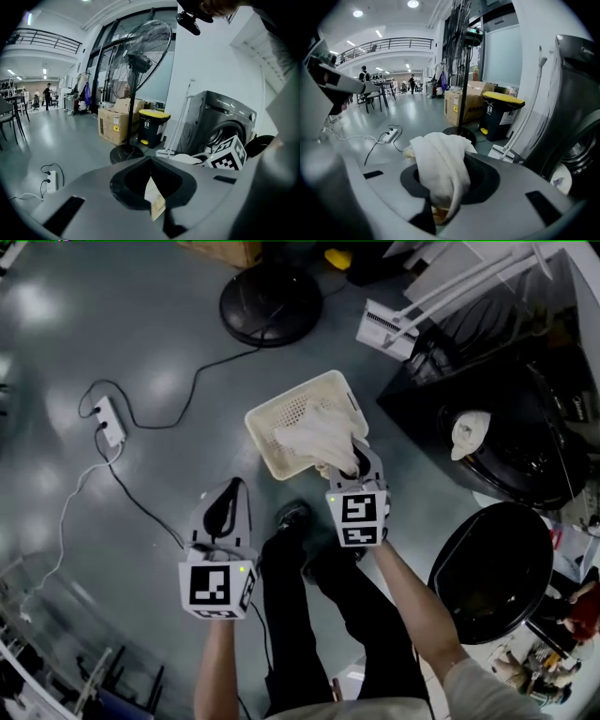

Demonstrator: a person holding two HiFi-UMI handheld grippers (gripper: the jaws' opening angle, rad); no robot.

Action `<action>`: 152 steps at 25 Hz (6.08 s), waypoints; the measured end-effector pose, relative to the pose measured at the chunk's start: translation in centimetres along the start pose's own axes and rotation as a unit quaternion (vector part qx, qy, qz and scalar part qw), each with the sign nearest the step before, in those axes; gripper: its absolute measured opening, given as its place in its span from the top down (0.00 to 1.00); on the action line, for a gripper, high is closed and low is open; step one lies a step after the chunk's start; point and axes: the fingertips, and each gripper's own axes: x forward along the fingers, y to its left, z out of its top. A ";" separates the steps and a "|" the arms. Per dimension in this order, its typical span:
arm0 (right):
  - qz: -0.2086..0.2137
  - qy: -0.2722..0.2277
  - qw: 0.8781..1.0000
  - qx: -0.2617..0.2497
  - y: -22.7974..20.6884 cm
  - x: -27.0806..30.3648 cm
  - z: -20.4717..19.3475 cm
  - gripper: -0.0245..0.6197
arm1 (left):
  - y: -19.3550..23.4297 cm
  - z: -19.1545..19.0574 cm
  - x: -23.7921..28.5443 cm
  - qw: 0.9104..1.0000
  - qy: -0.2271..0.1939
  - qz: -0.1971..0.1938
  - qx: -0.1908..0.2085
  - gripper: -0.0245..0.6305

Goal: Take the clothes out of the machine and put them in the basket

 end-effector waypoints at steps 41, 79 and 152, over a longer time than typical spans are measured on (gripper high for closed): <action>0.011 0.034 0.992 0.117 -5.2 13.5 -13.3 0.55 | -5.2 -4.5 11.9 0.994 0.037 -0.087 0.063 0.93; -0.277 -0.037 0.916 0.289 -29.4 -20.9 -20.8 0.60 | -40.4 0.0 13.5 0.912 0.054 -0.360 0.189 0.93; -0.280 -0.098 0.936 0.192 -32.6 -27.8 -10.4 0.80 | -38.3 3.3 13.5 0.927 0.039 -0.335 0.165 0.93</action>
